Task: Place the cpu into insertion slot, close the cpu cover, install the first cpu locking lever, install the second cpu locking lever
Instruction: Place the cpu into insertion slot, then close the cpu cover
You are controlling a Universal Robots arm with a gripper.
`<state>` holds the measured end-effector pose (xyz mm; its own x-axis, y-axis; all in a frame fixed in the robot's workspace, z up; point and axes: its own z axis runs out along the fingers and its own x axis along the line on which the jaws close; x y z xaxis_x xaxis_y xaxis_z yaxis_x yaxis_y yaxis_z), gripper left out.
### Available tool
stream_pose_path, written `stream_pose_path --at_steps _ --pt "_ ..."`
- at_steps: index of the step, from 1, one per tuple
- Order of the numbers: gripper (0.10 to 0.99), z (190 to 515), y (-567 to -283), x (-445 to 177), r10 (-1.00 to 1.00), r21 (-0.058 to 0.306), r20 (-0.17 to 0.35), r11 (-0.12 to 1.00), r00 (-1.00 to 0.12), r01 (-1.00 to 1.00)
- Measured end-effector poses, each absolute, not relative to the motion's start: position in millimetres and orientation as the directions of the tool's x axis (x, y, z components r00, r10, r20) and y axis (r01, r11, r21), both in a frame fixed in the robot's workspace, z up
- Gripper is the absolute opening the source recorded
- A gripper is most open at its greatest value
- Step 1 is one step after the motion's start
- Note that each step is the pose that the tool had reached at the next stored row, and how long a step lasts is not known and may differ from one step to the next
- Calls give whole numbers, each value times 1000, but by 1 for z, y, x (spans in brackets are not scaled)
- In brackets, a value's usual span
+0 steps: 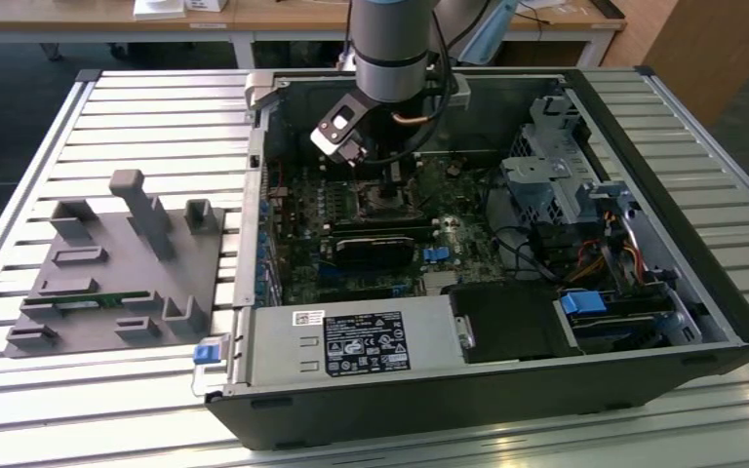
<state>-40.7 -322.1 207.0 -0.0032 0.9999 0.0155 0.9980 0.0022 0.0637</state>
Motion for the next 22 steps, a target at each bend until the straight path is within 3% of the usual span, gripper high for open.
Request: stream_pose_path --at_steps 22 --pt "106 211 -322 -41 1000 64 16 2 -3 998"
